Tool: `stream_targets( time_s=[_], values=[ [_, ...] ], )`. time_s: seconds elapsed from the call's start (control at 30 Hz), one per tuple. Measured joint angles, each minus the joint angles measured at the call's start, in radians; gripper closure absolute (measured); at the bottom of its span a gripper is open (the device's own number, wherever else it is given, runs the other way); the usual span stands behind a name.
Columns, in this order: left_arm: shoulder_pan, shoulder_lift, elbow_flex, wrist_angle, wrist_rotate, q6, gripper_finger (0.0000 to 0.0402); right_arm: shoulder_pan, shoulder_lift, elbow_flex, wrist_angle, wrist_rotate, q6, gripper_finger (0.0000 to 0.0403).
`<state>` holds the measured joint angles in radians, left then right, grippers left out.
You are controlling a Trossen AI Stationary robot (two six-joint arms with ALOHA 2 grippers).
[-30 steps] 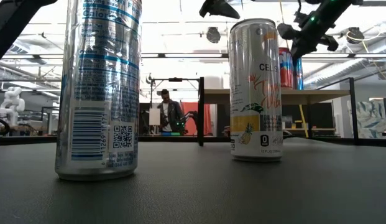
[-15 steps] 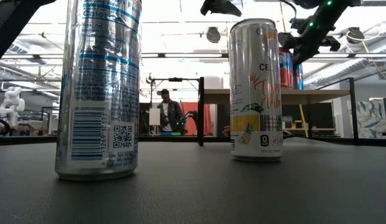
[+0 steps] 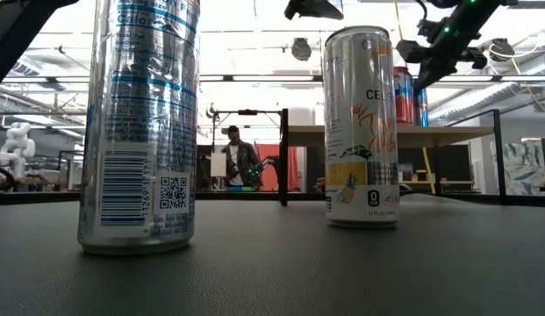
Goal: Place canned beverage on shelf
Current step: Put the middle blue soda can on the shelf
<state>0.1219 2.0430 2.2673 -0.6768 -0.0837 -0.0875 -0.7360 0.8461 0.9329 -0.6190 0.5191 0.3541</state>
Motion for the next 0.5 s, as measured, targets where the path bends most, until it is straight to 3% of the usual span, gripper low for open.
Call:
stream_targets(
  time_s=[0.5],
  values=[
    [-0.015,0.000,0.000,0.012,0.000,-0.009,0.0059,-0.058,0.020,0.000,0.017,0.000,0.102,0.0403]
  ],
)
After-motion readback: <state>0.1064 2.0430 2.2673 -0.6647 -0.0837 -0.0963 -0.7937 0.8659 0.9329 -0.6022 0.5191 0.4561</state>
